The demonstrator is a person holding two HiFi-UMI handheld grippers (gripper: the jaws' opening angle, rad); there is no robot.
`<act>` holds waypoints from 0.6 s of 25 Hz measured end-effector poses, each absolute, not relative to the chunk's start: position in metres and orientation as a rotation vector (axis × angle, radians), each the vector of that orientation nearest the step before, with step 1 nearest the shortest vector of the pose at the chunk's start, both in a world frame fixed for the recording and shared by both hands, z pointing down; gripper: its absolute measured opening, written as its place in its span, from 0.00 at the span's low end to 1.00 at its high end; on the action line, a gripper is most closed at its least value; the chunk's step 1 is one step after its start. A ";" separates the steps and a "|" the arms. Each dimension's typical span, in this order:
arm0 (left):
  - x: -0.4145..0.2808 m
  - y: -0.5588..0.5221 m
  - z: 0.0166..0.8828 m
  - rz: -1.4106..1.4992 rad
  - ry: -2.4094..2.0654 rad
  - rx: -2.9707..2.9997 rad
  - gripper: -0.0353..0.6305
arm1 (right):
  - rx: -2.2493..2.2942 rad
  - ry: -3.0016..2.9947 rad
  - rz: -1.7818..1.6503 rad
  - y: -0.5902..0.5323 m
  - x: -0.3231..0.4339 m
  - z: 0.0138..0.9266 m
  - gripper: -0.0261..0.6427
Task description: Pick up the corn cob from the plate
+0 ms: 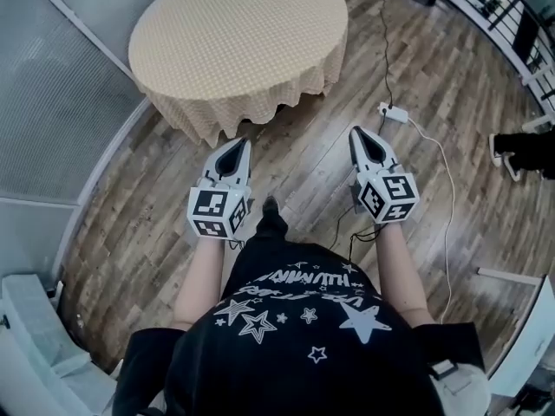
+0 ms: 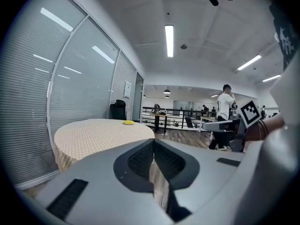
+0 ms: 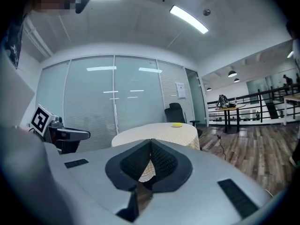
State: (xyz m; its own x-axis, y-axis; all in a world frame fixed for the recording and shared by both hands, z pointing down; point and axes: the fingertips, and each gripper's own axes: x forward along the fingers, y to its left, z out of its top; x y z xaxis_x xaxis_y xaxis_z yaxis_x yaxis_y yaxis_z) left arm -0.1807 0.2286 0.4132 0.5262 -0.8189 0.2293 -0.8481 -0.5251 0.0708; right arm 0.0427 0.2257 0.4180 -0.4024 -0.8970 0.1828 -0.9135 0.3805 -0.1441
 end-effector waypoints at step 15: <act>-0.199 0.088 0.422 0.255 -1.291 2.638 0.07 | 1.840 -2.438 0.422 0.084 0.032 0.423 0.08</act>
